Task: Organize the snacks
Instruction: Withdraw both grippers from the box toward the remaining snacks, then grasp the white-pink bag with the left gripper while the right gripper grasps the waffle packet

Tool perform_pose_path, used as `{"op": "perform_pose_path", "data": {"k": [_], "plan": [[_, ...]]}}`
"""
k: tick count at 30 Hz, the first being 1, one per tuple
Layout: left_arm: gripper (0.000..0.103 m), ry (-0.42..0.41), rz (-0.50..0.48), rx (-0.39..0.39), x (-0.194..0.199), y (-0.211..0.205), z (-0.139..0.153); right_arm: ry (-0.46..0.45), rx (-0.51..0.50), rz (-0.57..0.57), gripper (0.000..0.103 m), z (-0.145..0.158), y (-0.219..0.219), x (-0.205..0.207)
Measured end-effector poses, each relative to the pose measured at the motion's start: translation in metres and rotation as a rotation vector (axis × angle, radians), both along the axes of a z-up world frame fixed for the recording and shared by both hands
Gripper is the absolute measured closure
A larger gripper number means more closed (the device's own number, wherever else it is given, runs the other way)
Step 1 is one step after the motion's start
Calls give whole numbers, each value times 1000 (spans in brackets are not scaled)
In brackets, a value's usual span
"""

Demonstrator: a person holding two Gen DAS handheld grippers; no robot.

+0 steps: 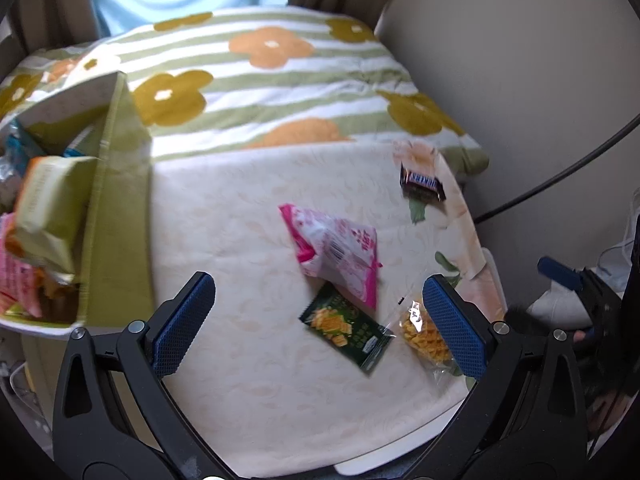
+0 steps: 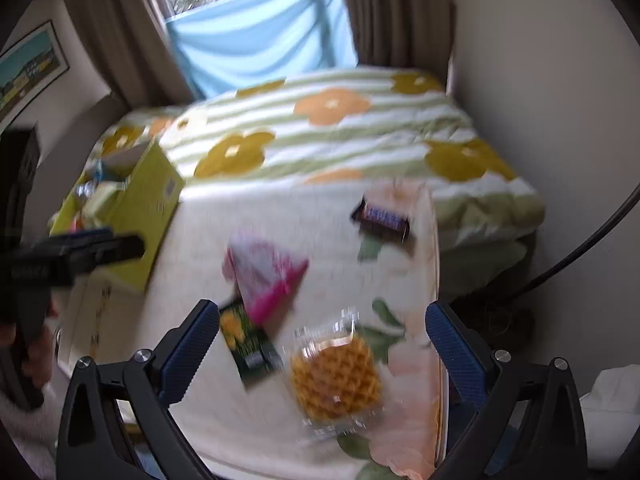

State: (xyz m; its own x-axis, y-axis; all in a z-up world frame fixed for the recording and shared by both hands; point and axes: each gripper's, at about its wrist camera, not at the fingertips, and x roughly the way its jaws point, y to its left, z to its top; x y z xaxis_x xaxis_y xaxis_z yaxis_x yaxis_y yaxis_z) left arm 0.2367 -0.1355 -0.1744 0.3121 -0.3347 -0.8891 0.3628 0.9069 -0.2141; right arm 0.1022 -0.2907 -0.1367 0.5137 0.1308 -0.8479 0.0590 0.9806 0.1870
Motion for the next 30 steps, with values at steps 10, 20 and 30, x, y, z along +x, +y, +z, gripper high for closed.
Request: {"op": "perform_pose_path", "data": {"k": [10,20,30], "plan": [[0,74,-84,106,22,-59,-75,98,-20,70,0,-57,1,-15],[0,80,-117,200,39,-81,-126,124,-68,127,0,-94,16,-17],[13,42,-135,241,45,-88,-137,146,-68,167,0,-115,19,-17]]}}
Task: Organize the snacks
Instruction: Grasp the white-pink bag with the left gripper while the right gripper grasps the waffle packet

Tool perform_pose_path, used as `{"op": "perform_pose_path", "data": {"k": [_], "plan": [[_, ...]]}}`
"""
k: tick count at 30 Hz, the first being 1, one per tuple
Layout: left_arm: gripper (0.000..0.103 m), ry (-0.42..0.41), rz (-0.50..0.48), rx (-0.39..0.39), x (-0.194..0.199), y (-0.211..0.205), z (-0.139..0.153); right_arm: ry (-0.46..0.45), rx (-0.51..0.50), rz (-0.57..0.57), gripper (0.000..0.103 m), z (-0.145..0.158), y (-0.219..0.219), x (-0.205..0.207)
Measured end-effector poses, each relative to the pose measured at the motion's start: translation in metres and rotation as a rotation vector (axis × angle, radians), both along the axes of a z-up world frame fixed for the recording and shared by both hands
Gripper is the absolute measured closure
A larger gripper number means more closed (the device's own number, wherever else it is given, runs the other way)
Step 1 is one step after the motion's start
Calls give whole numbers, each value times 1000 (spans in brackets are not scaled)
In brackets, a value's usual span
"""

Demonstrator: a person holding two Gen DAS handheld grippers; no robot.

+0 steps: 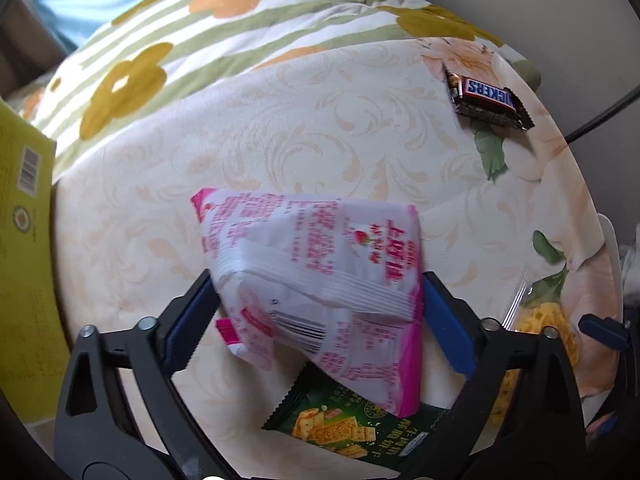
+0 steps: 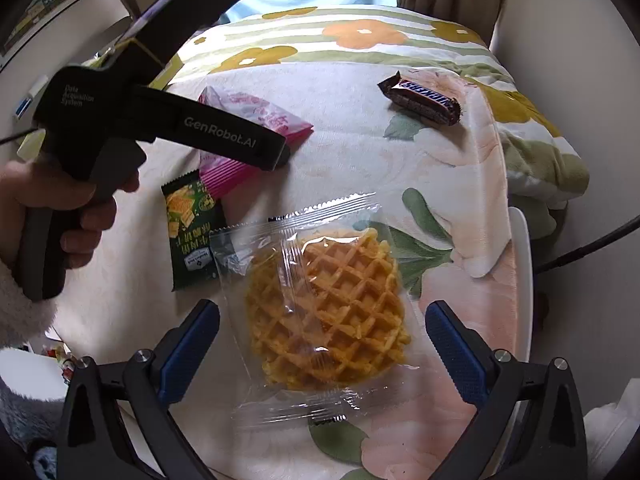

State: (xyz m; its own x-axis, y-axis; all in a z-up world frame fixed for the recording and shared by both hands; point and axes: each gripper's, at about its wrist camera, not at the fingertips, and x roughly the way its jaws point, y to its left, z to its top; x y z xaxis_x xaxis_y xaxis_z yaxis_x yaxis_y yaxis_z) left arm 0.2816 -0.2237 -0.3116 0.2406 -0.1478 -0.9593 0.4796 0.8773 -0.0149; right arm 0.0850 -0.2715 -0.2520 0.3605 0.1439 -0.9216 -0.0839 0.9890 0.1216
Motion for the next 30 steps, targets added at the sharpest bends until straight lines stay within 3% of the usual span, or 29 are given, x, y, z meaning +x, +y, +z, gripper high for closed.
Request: {"op": "perform_pose_path", "data": {"k": [4,6,12,21,30], "plan": [[26,-8,-11,-4,-1,-1,4,4,-20,21,0,-5,3,0],[37,-18,-22,-5,-2,-3,7,1,-19,28,0,-6,4,-1],[46,-45,-64,17,-6,-8,11,-9,-26,55,0,-6,6,4],[51,-39,-32,-16,-6,2,24,-21,-59,77,3,-7,9,6],[51,-52,-7,-28,-8,13,41,-21,-52,85,25,-12,7,14]]}}
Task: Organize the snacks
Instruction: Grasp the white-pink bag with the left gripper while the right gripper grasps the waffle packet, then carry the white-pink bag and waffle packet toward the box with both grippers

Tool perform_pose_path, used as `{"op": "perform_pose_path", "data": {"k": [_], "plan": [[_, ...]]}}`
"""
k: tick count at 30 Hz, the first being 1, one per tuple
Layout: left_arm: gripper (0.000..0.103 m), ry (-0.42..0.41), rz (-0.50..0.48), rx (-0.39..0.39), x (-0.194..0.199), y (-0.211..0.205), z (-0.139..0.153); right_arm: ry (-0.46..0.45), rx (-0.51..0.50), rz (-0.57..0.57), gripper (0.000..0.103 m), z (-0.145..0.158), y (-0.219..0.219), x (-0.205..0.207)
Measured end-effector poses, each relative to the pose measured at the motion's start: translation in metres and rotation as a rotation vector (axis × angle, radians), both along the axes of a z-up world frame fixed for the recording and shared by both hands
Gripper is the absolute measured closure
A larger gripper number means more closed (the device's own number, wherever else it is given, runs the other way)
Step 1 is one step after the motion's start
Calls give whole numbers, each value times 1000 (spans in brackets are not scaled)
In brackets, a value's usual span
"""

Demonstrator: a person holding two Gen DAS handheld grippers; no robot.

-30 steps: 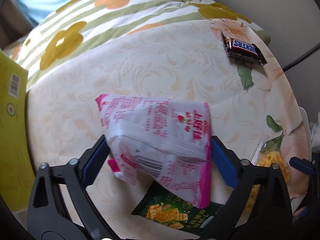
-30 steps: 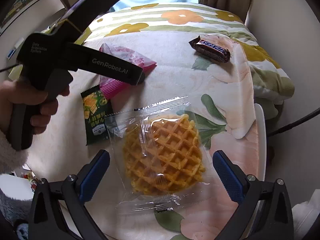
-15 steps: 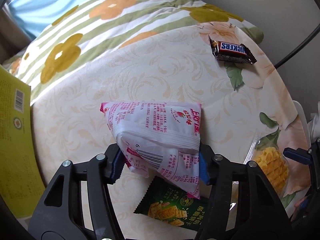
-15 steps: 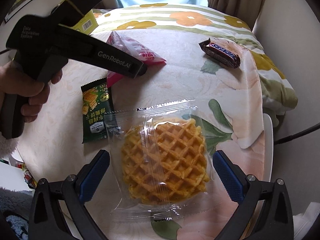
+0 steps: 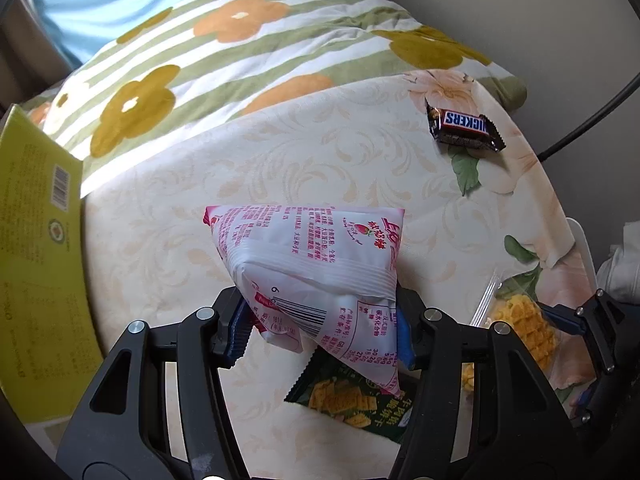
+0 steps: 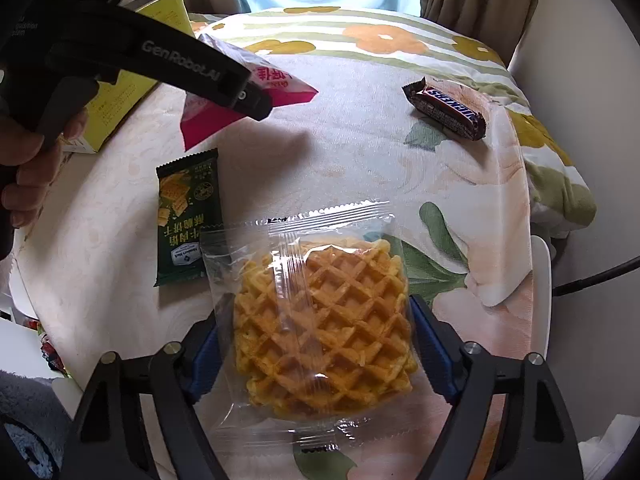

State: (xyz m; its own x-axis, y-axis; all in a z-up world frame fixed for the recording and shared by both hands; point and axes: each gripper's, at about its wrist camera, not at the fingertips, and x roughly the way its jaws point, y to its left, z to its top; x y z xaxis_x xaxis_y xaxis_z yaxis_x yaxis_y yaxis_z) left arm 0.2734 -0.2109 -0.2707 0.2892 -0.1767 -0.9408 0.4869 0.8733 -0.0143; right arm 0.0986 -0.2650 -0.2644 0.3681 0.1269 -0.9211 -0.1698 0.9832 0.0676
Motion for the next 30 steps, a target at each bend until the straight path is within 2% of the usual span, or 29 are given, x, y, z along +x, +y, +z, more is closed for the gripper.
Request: {"op": "perform_pose_path", "data": {"k": [9,16,24,30], "plan": [[51,-27,39,-32,-8,11,27,-19,12,-26,28,15,-6,-4],[51,-97,102,-60,-19,34,75,-82,23,-40,28,57,-10,-2],[50,-179,219,-136,-24,102,141,-198,28,38,28,121,18,23],[50,-227,294,-151,-19,169,171,-263,61,98,28,165,68,54]]}}
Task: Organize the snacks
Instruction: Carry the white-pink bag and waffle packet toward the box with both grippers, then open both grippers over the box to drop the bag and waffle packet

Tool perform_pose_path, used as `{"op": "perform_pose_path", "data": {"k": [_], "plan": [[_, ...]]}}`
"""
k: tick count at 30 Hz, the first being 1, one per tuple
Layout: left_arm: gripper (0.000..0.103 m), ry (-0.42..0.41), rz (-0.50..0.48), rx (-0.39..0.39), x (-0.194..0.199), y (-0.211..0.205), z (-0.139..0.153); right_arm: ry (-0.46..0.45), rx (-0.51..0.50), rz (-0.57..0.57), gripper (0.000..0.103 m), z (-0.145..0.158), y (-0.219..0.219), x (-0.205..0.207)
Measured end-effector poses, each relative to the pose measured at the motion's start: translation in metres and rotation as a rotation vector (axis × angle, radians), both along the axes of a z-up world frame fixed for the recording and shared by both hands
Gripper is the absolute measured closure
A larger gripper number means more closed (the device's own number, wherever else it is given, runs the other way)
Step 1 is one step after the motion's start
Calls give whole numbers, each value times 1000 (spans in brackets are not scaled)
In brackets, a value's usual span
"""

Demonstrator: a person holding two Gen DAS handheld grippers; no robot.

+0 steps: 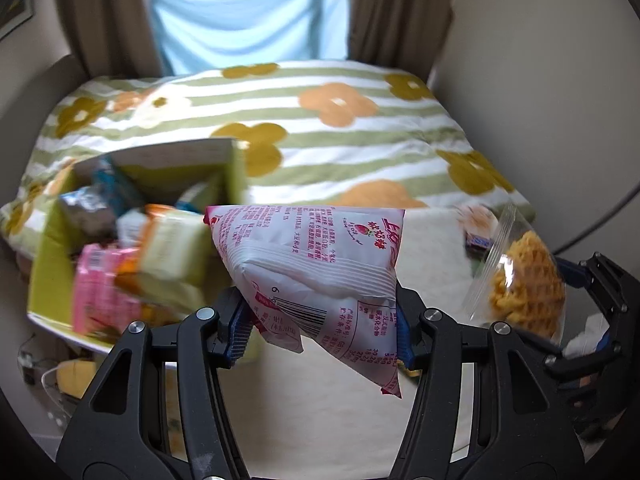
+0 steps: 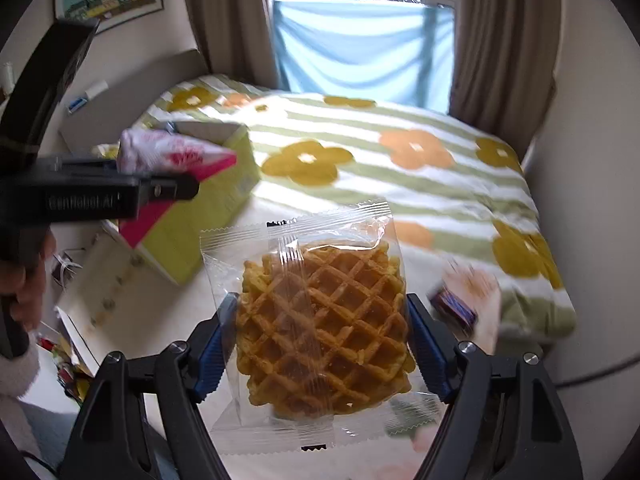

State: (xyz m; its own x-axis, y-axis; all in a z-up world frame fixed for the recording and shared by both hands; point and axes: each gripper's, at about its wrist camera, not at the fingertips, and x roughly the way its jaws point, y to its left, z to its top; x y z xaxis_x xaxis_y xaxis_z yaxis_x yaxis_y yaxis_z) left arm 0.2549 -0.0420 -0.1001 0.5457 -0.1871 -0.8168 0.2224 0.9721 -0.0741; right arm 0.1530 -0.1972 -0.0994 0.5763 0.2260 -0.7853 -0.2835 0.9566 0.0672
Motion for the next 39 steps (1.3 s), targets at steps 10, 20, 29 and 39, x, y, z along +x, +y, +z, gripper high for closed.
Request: {"op": "perform_pose_path", "data": {"k": [10,20,29,39], "plan": [[50,-31,106,-4,26,129,24,-26,119,35,28,33,103,55],[50,30,150,5,72,233,-9,-23,171,34,28,35,195,111],[28,160,141,-43,103,270,-62,67,211,-32,28,18,229,137],[11,124,182,7,92,271,-60,121,201,0,28,9,236,157]]}}
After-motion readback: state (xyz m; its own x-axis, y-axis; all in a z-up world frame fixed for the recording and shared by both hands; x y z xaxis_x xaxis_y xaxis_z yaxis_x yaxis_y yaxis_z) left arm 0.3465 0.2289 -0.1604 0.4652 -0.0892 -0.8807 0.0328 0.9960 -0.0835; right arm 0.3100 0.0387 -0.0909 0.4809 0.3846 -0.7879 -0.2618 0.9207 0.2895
